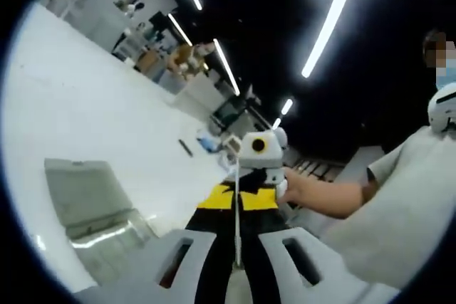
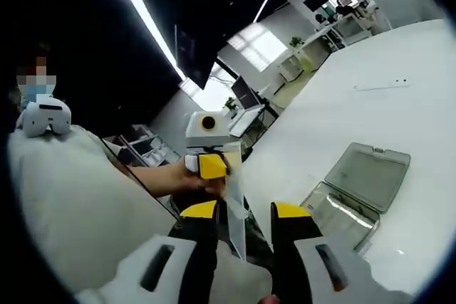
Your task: Insert the divider into the dual guide fixture by aligning both edges with the guide slots and pushing it downward to the bottom, including one-sided entry, uneven engagement, binding, and posture correction.
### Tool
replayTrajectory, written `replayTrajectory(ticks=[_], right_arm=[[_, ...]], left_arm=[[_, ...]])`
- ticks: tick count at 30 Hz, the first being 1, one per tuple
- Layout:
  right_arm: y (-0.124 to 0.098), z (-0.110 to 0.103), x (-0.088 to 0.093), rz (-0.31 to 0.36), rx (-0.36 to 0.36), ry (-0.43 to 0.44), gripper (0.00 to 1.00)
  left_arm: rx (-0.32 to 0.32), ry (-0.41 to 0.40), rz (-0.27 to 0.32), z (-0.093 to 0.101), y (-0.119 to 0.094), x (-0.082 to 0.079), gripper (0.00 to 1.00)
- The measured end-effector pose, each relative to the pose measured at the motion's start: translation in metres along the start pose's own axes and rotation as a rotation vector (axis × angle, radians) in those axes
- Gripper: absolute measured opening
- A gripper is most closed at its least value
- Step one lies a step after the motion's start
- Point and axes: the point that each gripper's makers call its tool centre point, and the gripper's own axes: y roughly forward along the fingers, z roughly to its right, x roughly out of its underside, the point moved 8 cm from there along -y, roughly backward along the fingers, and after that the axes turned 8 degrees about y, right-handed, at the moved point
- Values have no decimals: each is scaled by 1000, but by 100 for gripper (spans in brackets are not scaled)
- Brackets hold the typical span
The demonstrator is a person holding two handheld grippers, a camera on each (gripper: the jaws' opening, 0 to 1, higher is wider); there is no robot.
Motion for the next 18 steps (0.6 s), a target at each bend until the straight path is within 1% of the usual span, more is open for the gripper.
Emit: replayTrajectory(ticks=[6, 12, 15, 18], right_arm=[[0, -5, 5, -8, -44, 17, 20], [-1, -6, 10, -19, -69, 34, 14], [-2, -6, 11, -2, -92, 51, 11], [-1, -8, 12, -3, -105, 66, 8]], left_arm=[[23, -1, -2, 4, 3, 2, 0], [41, -5, 0, 7, 5, 4, 0], [48, -12, -4, 7, 5, 6, 0], [55, -15, -4, 8, 5, 7, 0]])
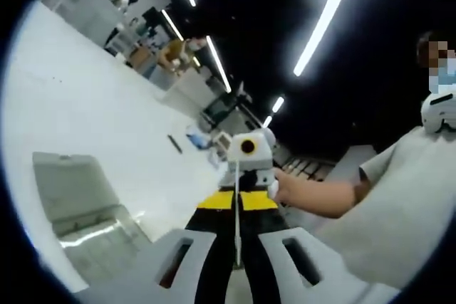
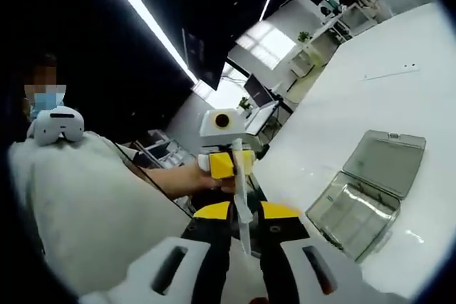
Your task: Insert the divider into the dual guide fixture by aligning both edges with the guide slots and pushing it downward to the bottom, including one-sided entry, uneven engagement, binding, and posture correction.
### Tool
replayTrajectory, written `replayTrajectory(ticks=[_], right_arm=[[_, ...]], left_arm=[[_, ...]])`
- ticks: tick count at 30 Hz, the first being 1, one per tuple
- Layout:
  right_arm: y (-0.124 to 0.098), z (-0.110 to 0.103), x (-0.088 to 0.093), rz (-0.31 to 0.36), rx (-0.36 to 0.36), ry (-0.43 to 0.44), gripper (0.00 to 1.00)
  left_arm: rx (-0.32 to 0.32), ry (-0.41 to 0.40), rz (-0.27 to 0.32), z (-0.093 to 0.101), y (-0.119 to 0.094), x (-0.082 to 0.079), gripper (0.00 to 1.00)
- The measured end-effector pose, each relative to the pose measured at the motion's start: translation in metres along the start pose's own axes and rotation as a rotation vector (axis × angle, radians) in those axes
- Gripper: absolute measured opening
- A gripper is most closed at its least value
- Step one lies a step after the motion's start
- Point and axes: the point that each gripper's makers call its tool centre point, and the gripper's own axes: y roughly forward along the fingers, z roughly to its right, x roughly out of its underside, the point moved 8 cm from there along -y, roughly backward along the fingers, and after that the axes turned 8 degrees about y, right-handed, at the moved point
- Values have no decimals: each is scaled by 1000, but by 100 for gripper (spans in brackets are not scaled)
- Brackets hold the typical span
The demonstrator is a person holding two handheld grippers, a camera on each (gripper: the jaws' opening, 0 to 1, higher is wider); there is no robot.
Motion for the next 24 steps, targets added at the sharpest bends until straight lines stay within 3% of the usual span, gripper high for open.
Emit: replayTrajectory(ticks=[19, 24], right_arm=[[3, -3, -3, -20, -74, 51, 2], [5, -3, -4, -28, -66, 43, 1]], left_arm=[[37, -20, 6, 0, -4, 0, 0], [36, -20, 1, -1, -4, 0, 0]])
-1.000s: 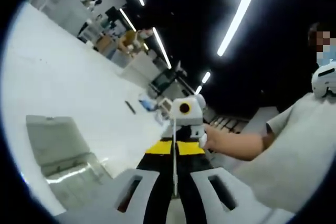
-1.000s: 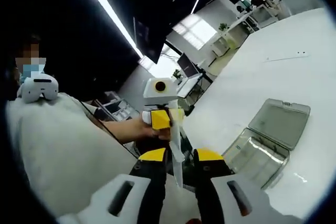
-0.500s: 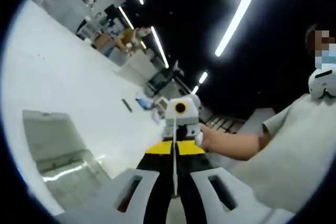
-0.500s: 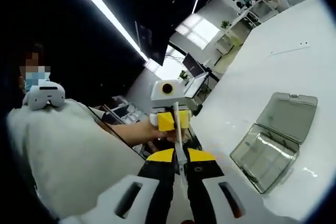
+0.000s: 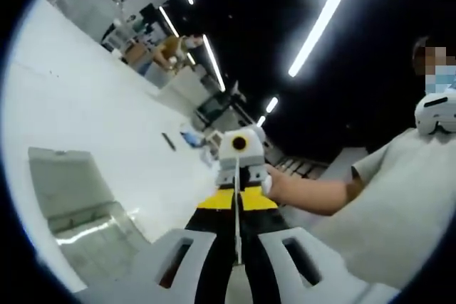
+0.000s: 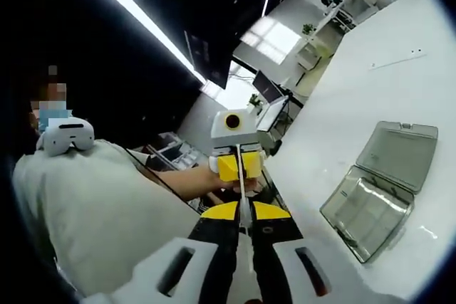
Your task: Insert the divider into the dual guide fixture by aligning both edges with the guide slots and pushing it downward to the bottom, including one-sided entry, uneven engagement, binding, and posture correction.
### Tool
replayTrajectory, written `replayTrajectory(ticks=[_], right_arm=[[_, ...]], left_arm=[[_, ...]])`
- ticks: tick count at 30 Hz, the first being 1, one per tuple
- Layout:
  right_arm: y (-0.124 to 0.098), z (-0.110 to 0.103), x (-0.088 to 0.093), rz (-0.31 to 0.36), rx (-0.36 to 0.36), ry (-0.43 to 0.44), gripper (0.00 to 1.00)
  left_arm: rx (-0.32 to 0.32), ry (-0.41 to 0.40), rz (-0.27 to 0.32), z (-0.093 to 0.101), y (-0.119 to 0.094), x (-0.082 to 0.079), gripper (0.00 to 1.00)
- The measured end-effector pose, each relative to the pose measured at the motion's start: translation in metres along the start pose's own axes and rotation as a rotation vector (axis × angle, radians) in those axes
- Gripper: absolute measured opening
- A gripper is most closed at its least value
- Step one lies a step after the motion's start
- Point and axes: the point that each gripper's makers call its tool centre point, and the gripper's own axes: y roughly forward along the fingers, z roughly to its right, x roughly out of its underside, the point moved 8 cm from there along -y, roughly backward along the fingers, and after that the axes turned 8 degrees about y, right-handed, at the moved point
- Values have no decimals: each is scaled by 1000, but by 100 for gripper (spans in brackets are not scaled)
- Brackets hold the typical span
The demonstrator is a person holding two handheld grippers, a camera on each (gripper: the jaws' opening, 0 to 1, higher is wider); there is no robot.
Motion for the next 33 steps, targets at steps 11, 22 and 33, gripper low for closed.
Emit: replayTrajectory(ticks=[11, 22, 33], right_arm=[[4, 0, -4, -10, -16, 38, 1], [11, -1, -13, -17, 26, 28, 0], [17, -1, -19, 0, 71, 48, 0]], left_arm=[[10, -15, 21, -4, -4, -2, 0], [3, -43, 62, -11, -10, -5, 0], [-35, -35, 93, -16, -15, -9, 0]])
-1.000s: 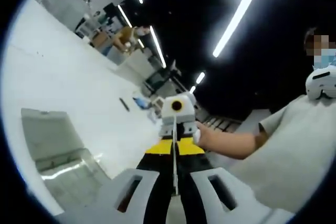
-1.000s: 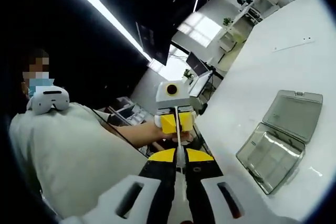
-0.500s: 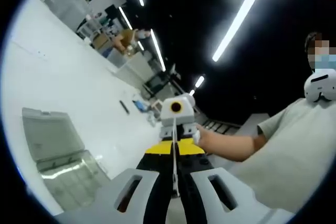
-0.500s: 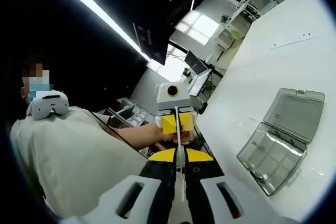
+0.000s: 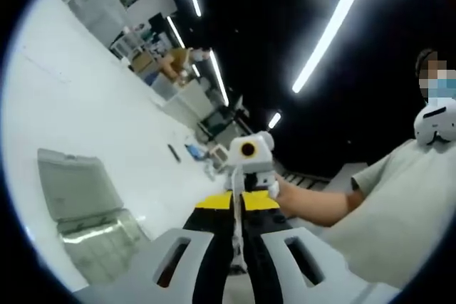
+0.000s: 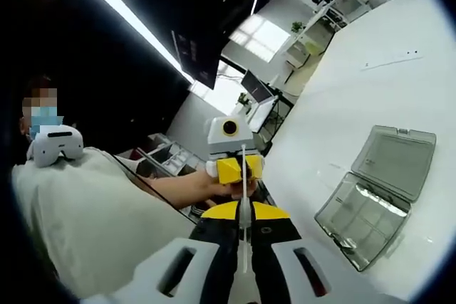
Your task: Insert the divider into the dual guide fixture by aligning both edges with the guide slots and pushing it downward to the bottom, including one-sided entry, uneven engagement, binding, and posture correction.
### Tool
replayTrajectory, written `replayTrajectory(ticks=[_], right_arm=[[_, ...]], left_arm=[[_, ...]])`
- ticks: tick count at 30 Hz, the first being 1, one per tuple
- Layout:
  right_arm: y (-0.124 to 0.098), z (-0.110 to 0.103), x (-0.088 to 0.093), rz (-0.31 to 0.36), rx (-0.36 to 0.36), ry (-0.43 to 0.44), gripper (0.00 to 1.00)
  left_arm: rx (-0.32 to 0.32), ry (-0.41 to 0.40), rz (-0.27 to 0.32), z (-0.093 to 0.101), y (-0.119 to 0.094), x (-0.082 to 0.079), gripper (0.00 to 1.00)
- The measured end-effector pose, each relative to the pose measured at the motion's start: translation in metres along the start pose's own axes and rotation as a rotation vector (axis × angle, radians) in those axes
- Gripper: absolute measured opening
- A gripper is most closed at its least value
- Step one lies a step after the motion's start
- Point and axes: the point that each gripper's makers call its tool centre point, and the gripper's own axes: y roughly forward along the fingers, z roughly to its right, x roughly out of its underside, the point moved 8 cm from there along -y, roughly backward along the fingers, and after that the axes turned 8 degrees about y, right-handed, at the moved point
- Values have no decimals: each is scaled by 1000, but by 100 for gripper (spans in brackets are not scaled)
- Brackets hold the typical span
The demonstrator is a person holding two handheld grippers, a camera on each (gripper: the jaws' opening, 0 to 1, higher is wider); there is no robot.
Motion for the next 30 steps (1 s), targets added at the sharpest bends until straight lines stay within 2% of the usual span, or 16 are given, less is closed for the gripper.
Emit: replayTrajectory(ticks=[6, 14, 19, 30], right_arm=[[2, -2, -3, -1, 53, -2, 0], [2, -4, -7, -3, 125, -17, 0], [0, -2, -9, 18, 190, 37, 0], [-3, 0, -10, 24, 318, 73, 0]], left_arm=[[-49, 43, -4, -1, 0, -1, 3], [-117, 147, -25, -2, 0, 0, 9], [-158, 215, -73, -3, 0, 6, 8], [-211, 270, -116, -4, -7, 14, 7]])
